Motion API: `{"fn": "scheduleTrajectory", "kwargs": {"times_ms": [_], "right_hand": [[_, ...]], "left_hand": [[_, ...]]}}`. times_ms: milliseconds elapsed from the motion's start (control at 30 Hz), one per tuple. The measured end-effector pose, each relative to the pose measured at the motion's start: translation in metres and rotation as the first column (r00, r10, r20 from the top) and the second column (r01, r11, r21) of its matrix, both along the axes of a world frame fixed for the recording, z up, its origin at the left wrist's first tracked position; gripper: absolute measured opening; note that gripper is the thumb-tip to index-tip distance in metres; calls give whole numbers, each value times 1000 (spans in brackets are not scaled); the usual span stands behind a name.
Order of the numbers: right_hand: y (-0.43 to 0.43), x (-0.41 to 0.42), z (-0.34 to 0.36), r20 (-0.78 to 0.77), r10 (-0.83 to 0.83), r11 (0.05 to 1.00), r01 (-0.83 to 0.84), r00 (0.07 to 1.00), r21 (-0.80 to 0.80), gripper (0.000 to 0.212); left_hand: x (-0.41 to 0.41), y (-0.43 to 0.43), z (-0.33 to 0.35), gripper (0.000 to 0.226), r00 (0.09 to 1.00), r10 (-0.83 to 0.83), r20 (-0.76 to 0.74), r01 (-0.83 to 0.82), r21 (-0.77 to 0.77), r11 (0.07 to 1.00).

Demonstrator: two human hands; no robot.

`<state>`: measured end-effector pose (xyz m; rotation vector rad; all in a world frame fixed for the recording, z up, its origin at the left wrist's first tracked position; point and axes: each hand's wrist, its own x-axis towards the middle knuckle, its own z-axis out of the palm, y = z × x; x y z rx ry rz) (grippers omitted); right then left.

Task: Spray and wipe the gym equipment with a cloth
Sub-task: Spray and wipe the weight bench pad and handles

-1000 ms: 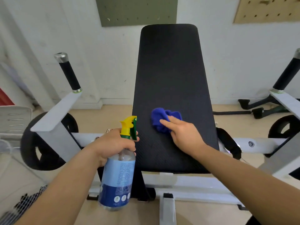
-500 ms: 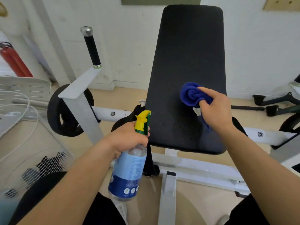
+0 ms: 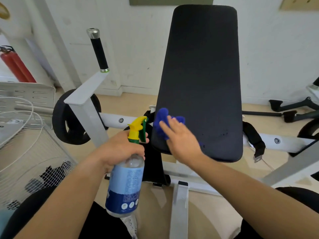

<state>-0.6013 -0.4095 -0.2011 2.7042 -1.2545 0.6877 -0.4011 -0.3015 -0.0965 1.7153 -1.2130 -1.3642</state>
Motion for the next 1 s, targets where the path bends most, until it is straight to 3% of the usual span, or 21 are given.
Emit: {"fn": "scheduleTrajectory", "kwargs": {"times_ms": [100,167,233,300,400,467,567,633,700,800,867,933,1000], "right_hand": [[18,-6,-15,-195,237,967,-250,952,-45,61],[11,-18,-12,-272,281,947,-313,920,-79,53],[-8,-24,2,-189,181,972,-205,965,-112,47],[-37,-37,24,-20,-28,997,27,999,-73,50],[-61,-56,46,131,-313,947,299,941,115,55],[-53,-40,43,141,-343,939,334,929,84,56],[-17,3,14,67,-65,997,68,996,-42,58],[3,13,-2,-22,96,995,-96,995,-20,59],[10,6,-7,-67,176,984,-176,982,8,62],[12,-20,-7,-200,246,961,-265,949,-75,64],[-2,-49,-1,-222,166,972,-197,961,-126,57],[-21,-89,10,-71,-50,989,39,996,-139,49],[-34,-132,20,83,-251,964,257,964,-74,50]], "left_hand": [[3,-4,2,62,1000,20,6,-19,-28,999],[0,-5,4,62,999,-5,47,7,-36,999],[-5,-7,5,59,998,-15,57,18,-39,999],[-10,-7,4,57,999,-17,28,18,-35,999],[-13,-7,2,57,999,-40,11,41,-39,998],[-12,-7,0,57,999,-43,14,43,-37,998],[-8,-9,-2,58,1000,-11,9,11,-30,999],[-6,-10,-1,57,999,-14,30,15,-35,999],[-7,-12,1,54,997,-29,77,32,-39,999],[-17,-18,4,52,996,-46,81,49,-40,998],[-31,-24,5,48,993,-89,78,93,-45,995],[-47,-30,5,46,991,-127,49,129,-43,991],[-62,-35,5,48,984,-170,49,172,-39,984]]}}
